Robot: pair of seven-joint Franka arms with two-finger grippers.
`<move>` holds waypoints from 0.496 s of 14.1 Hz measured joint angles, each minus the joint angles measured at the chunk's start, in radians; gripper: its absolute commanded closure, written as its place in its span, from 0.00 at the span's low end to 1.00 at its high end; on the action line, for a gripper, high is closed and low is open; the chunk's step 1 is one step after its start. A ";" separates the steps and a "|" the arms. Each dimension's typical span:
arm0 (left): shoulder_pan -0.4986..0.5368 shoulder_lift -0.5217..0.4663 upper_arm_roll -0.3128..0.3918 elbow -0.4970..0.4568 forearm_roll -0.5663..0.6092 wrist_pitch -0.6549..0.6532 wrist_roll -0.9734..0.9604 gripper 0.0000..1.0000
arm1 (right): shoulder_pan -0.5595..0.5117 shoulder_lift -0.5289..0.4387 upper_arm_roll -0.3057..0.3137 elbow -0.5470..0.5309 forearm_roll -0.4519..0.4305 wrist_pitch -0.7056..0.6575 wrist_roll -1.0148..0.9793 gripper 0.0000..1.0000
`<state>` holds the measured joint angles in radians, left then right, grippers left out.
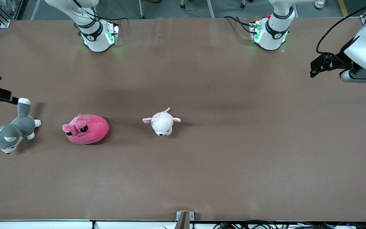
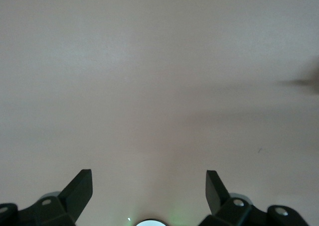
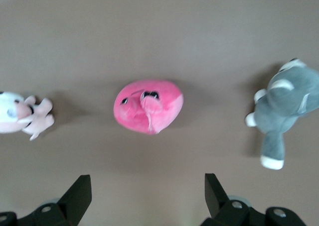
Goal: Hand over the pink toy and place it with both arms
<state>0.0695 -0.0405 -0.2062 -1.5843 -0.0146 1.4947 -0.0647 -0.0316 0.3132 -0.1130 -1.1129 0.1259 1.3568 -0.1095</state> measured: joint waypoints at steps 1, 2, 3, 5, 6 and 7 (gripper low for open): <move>0.000 -0.001 0.000 0.000 0.000 -0.001 0.000 0.00 | 0.001 0.000 0.000 0.007 -0.013 0.023 0.003 0.00; 0.000 -0.001 0.000 -0.001 0.000 -0.002 0.000 0.00 | 0.002 0.000 0.000 0.010 -0.024 0.036 0.010 0.00; 0.000 -0.003 0.000 -0.001 0.000 -0.002 0.000 0.00 | 0.005 0.000 0.001 0.011 -0.030 0.043 0.029 0.00; 0.000 -0.008 0.000 -0.001 0.000 -0.004 0.000 0.00 | 0.016 -0.005 0.002 0.013 -0.060 0.066 0.065 0.00; 0.000 -0.009 0.000 -0.001 0.000 -0.004 0.000 0.00 | 0.028 -0.015 0.003 0.006 -0.088 0.090 0.074 0.00; 0.000 -0.011 0.000 -0.001 0.000 -0.006 0.000 0.00 | 0.042 -0.034 0.004 -0.017 -0.110 0.123 0.082 0.00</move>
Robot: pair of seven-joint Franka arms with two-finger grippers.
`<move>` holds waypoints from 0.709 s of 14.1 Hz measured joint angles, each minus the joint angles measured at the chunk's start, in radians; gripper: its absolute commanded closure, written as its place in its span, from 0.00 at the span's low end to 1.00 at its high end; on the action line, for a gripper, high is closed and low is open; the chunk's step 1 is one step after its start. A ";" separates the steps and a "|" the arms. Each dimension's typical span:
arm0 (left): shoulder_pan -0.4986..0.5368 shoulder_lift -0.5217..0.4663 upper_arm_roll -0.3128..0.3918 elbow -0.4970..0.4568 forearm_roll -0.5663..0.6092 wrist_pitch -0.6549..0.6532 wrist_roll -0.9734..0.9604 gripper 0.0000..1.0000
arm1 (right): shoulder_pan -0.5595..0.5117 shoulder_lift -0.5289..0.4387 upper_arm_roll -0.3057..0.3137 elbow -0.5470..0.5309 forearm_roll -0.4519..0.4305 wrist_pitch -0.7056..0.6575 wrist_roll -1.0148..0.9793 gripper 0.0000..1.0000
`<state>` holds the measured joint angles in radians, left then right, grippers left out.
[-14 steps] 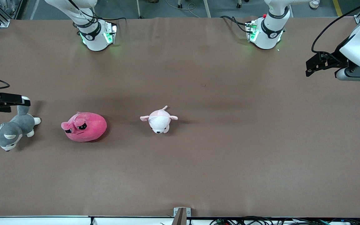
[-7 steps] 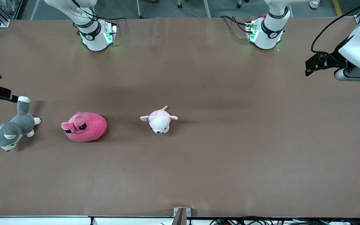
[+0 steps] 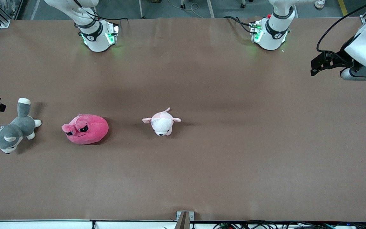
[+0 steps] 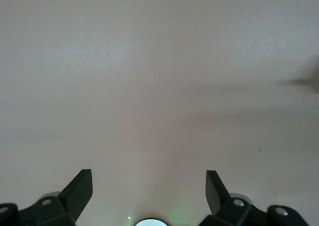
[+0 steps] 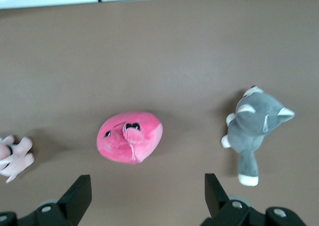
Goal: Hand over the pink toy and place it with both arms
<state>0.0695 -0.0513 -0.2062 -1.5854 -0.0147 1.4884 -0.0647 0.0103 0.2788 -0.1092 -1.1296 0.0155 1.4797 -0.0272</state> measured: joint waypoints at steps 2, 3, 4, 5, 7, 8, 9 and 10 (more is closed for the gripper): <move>0.000 -0.001 0.000 0.000 0.000 -0.007 0.000 0.00 | 0.012 -0.054 0.001 -0.070 -0.011 0.048 0.013 0.00; 0.000 -0.003 0.001 0.000 0.000 -0.009 0.000 0.00 | 0.011 -0.082 0.001 -0.107 -0.011 0.064 0.014 0.00; 0.000 -0.004 0.001 0.000 0.000 -0.010 0.000 0.00 | 0.008 -0.105 0.003 -0.136 -0.011 0.074 0.014 0.00; 0.000 -0.006 0.001 0.000 0.000 -0.010 0.000 0.00 | 0.000 -0.122 0.011 -0.155 -0.011 0.080 0.014 0.00; 0.001 -0.009 0.001 0.000 0.000 -0.011 0.000 0.00 | -0.045 -0.146 0.059 -0.177 -0.012 0.082 0.015 0.00; 0.001 -0.009 0.001 0.000 0.000 -0.011 0.000 0.00 | -0.065 -0.154 0.079 -0.182 -0.012 0.082 0.015 0.00; 0.001 -0.009 0.001 0.000 0.000 -0.011 0.000 0.00 | -0.076 -0.162 0.089 -0.189 -0.012 0.082 0.015 0.00; 0.001 -0.009 0.001 0.000 0.000 -0.011 0.000 0.00 | -0.080 -0.170 0.093 -0.199 -0.012 0.082 0.014 0.00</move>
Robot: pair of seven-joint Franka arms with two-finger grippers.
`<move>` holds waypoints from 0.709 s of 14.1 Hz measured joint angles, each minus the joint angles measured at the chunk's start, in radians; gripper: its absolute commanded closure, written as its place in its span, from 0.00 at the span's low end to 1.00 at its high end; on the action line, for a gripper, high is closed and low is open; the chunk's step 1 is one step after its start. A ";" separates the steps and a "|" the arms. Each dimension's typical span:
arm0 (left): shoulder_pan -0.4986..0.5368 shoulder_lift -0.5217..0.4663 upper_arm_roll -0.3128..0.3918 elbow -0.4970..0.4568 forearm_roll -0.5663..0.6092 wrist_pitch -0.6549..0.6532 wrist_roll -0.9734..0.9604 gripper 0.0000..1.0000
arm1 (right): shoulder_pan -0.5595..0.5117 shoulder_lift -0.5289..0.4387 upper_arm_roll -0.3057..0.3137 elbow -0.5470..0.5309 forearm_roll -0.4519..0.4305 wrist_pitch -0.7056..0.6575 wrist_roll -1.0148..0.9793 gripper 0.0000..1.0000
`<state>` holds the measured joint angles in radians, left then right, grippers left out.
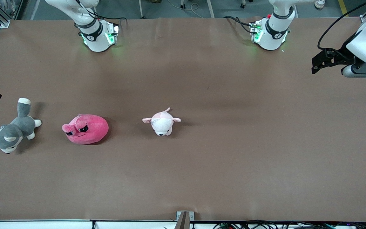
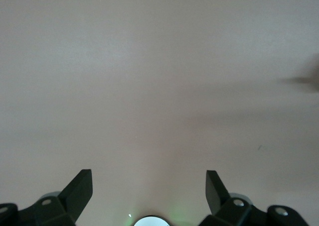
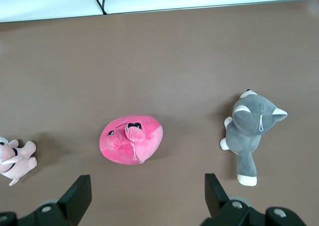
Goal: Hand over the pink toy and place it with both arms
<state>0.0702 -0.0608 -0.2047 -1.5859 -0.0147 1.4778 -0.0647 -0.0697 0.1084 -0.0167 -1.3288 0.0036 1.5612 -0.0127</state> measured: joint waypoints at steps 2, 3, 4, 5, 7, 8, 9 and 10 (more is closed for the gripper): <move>0.000 0.000 0.000 0.000 0.000 0.000 0.000 0.00 | -0.002 -0.017 0.001 -0.025 0.000 -0.002 0.000 0.00; 0.000 0.000 0.000 0.000 0.000 0.000 0.000 0.00 | -0.002 -0.029 0.002 -0.041 0.000 -0.002 0.000 0.00; 0.000 0.000 0.000 0.000 0.000 0.000 0.000 0.00 | -0.002 -0.045 0.004 -0.062 0.000 -0.002 0.000 0.00; 0.000 0.000 0.000 0.000 0.000 0.000 0.000 0.00 | -0.002 -0.066 0.005 -0.089 -0.001 -0.002 0.000 0.00; 0.000 0.000 0.000 0.000 0.000 0.000 0.000 0.00 | -0.002 -0.118 0.007 -0.158 -0.001 0.010 0.000 0.00; 0.000 0.000 0.000 0.000 0.000 0.000 0.000 0.00 | -0.002 -0.143 0.008 -0.194 -0.001 0.018 0.000 0.00; 0.000 0.000 0.000 0.000 0.000 0.000 0.000 0.00 | -0.002 -0.166 0.008 -0.227 -0.001 0.027 0.000 0.00; 0.000 0.000 0.000 0.000 0.000 0.000 0.000 0.00 | -0.002 -0.186 0.008 -0.257 -0.001 0.034 0.000 0.00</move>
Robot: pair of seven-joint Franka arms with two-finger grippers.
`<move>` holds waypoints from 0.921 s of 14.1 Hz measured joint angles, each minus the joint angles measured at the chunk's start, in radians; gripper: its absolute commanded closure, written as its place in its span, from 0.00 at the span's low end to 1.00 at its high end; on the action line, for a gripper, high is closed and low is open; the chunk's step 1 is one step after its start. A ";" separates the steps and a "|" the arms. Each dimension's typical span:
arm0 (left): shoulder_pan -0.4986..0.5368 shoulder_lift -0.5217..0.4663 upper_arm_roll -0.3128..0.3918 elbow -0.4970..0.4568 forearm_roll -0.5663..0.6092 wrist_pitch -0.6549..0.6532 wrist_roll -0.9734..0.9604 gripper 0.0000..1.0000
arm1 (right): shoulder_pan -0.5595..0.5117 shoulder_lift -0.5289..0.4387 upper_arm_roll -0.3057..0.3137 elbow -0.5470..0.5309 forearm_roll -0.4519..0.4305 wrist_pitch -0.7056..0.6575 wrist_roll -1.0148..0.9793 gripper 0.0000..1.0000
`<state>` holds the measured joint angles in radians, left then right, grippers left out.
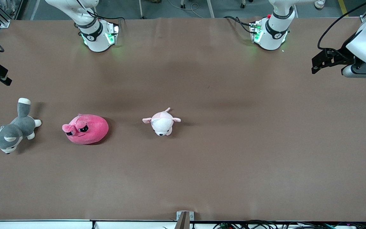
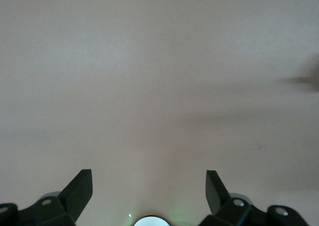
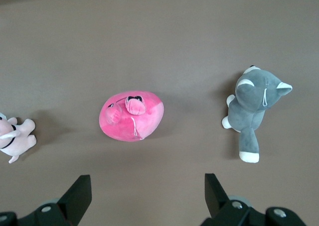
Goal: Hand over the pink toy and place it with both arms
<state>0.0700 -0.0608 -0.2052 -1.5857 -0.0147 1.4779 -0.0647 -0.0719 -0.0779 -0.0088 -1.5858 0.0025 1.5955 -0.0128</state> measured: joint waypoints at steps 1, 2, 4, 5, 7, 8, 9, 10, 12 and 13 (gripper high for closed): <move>0.000 0.000 0.000 0.000 0.000 0.000 0.000 0.00 | 0.000 -0.018 0.000 -0.028 0.000 0.007 0.000 0.00; 0.000 0.000 0.000 0.000 0.000 0.000 0.000 0.00 | -0.001 -0.032 0.000 -0.052 -0.001 0.019 0.000 0.00; 0.000 0.000 0.000 0.001 0.000 0.000 0.000 0.00 | -0.001 -0.051 0.000 -0.083 -0.001 0.037 0.000 0.00; 0.000 0.000 0.000 0.001 0.000 0.000 0.000 0.00 | -0.001 -0.054 0.000 -0.089 -0.001 0.038 0.000 0.00; 0.000 0.000 0.000 0.001 0.000 0.000 0.000 0.00 | -0.001 -0.055 0.000 -0.092 -0.002 0.041 0.000 0.00; 0.000 0.000 0.000 0.001 0.000 0.000 0.000 0.00 | -0.001 -0.055 0.000 -0.094 -0.002 0.043 0.000 0.00; 0.000 0.000 0.000 0.002 0.000 0.000 0.000 0.00 | -0.001 -0.055 0.000 -0.096 -0.004 0.046 0.000 0.00; 0.000 0.000 0.000 0.003 0.000 0.000 0.000 0.00 | -0.001 -0.055 0.000 -0.098 -0.006 0.047 0.000 0.00; 0.000 0.000 0.000 0.005 0.000 0.000 0.000 0.00 | -0.002 -0.055 0.000 -0.101 -0.008 0.046 0.000 0.00; 0.000 0.001 0.000 0.009 0.000 0.001 0.000 0.00 | -0.003 -0.055 0.000 -0.101 -0.008 0.046 0.000 0.00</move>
<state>0.0700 -0.0602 -0.2051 -1.5771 -0.0147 1.4788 -0.0647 -0.0747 -0.1331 -0.0088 -1.6870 -0.0056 1.6416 -0.0128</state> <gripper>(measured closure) 0.000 0.000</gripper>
